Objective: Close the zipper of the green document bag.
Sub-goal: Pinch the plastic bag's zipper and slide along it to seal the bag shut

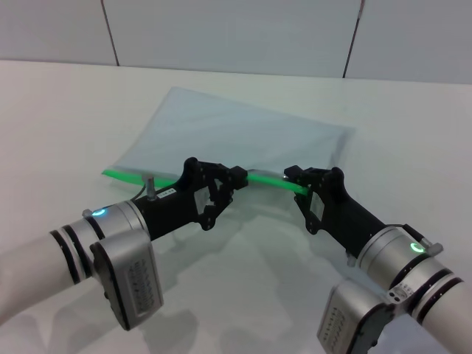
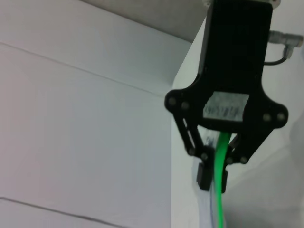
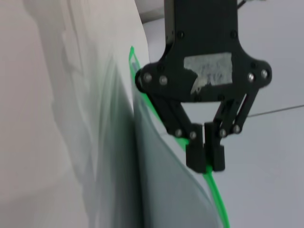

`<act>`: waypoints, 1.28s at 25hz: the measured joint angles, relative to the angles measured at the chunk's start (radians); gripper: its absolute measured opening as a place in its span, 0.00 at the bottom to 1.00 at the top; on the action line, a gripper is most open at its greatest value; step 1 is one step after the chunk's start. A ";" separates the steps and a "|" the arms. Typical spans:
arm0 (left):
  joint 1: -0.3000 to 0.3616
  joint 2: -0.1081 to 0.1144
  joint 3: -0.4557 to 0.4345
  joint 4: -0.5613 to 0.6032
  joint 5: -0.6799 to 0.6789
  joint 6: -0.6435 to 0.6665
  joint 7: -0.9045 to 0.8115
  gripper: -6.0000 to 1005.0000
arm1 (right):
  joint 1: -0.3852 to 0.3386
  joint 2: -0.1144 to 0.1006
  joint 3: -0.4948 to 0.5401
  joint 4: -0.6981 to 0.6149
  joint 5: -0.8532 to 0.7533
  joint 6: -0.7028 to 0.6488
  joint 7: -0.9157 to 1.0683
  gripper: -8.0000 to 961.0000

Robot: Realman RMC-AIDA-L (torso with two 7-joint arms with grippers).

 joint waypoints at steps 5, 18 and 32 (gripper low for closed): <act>0.014 0.001 -0.027 0.003 -0.001 0.000 0.001 0.08 | 0.000 0.000 -0.001 0.003 0.009 -0.001 0.000 0.21; 0.053 0.005 -0.095 0.005 -0.016 0.001 0.004 0.08 | -0.014 -0.004 0.004 0.035 0.015 -0.028 0.061 0.21; 0.161 0.010 -0.098 0.019 -0.202 0.113 0.005 0.08 | -0.028 -0.005 0.017 0.109 0.101 -0.070 0.143 0.22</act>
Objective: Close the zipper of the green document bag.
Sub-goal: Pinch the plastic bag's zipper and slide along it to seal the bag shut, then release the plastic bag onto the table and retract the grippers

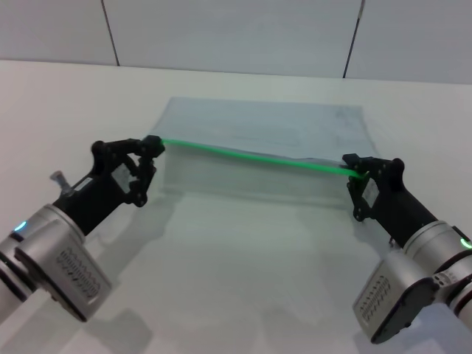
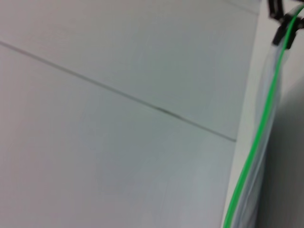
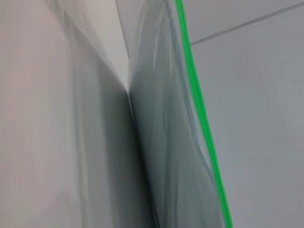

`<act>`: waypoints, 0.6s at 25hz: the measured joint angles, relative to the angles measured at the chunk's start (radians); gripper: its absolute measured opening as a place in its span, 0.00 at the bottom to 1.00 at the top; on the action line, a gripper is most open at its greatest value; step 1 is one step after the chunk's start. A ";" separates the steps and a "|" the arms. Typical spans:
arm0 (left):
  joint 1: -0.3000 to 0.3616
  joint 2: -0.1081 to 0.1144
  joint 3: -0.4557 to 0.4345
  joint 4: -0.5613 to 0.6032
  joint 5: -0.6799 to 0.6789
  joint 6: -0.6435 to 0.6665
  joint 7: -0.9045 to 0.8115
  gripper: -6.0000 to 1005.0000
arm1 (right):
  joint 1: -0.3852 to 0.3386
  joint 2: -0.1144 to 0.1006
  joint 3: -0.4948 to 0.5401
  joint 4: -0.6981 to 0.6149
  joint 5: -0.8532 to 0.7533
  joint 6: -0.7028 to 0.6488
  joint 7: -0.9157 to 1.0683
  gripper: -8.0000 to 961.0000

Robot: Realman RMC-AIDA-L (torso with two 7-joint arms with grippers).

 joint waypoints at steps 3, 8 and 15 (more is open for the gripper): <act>0.012 0.000 0.000 0.000 -0.017 0.012 0.000 0.08 | -0.005 0.000 0.000 0.010 0.022 -0.009 0.005 0.22; 0.015 -0.002 -0.001 -0.001 -0.032 0.018 -0.004 0.08 | -0.012 0.001 0.002 0.032 0.068 -0.042 0.015 0.23; 0.001 -0.007 0.000 -0.015 -0.035 0.079 -0.029 0.10 | -0.008 0.006 -0.004 0.026 0.237 -0.165 0.032 0.23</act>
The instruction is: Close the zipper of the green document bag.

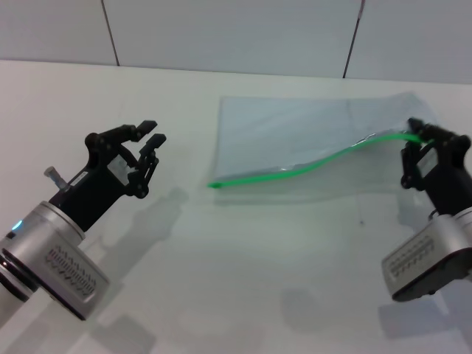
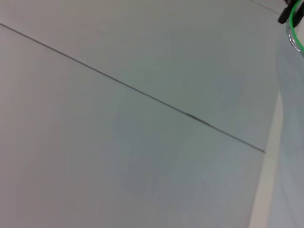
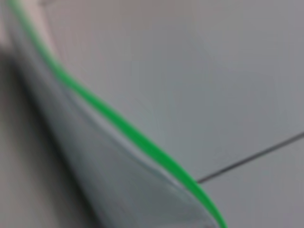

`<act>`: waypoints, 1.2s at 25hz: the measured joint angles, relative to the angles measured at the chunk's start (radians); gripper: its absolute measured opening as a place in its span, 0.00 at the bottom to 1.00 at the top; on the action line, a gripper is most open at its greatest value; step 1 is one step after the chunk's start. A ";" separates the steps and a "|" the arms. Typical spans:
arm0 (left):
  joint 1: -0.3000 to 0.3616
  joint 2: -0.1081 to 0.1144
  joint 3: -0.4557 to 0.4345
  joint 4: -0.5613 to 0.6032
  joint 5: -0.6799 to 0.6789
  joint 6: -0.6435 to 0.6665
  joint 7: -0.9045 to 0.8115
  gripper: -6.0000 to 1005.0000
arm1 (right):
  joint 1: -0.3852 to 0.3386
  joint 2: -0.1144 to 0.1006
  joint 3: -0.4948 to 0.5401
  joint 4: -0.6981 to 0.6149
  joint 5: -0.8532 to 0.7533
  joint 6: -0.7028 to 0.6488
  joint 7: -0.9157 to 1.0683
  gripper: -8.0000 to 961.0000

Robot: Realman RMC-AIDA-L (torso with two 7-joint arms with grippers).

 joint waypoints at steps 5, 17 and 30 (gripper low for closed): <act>-0.004 0.001 -0.020 -0.010 -0.014 0.070 -0.075 0.17 | -0.006 0.000 0.004 0.001 0.020 -0.110 0.160 0.24; -0.004 0.010 -0.024 0.012 -0.193 0.237 -0.616 0.54 | -0.012 -0.006 -0.005 0.002 0.047 -0.266 0.781 0.58; -0.005 0.020 -0.024 0.029 -0.261 0.244 -0.957 0.56 | 0.018 -0.008 -0.010 0.015 -0.056 -0.374 1.081 0.90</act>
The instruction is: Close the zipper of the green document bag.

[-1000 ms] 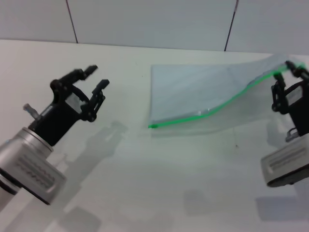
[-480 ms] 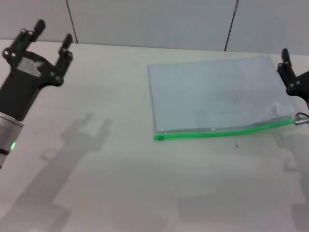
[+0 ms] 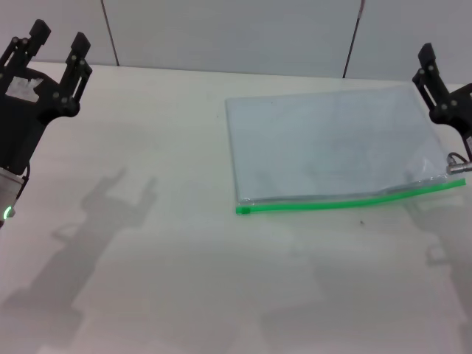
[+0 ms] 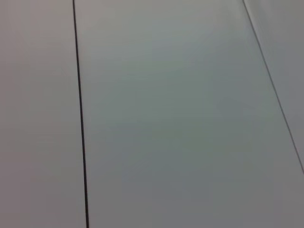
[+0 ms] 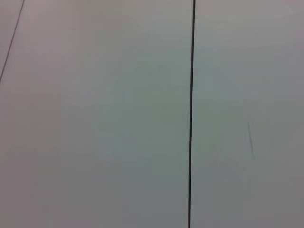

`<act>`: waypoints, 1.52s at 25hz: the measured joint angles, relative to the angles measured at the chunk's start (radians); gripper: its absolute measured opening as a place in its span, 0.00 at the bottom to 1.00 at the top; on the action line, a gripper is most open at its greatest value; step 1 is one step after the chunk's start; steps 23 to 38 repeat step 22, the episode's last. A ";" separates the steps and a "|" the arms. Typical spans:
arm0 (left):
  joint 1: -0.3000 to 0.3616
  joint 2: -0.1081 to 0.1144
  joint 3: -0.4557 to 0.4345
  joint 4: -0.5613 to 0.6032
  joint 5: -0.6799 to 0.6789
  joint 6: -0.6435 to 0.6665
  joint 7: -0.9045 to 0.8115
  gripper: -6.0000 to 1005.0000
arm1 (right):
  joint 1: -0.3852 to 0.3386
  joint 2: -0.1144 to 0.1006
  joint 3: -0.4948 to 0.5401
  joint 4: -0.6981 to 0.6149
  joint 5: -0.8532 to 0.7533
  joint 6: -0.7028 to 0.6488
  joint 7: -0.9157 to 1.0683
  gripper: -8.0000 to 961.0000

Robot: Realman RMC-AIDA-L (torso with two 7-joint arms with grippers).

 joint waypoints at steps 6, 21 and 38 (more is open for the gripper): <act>-0.004 -0.001 0.000 0.000 -0.001 -0.003 -0.018 0.55 | 0.002 0.001 -0.007 -0.002 -0.001 -0.026 0.062 0.90; -0.007 -0.004 0.003 0.000 0.002 -0.004 -0.040 0.55 | 0.007 0.000 -0.008 -0.003 -0.029 -0.026 0.078 0.90; -0.007 -0.005 0.003 0.000 0.002 -0.004 -0.041 0.55 | 0.007 0.000 -0.008 -0.003 -0.029 -0.026 0.078 0.90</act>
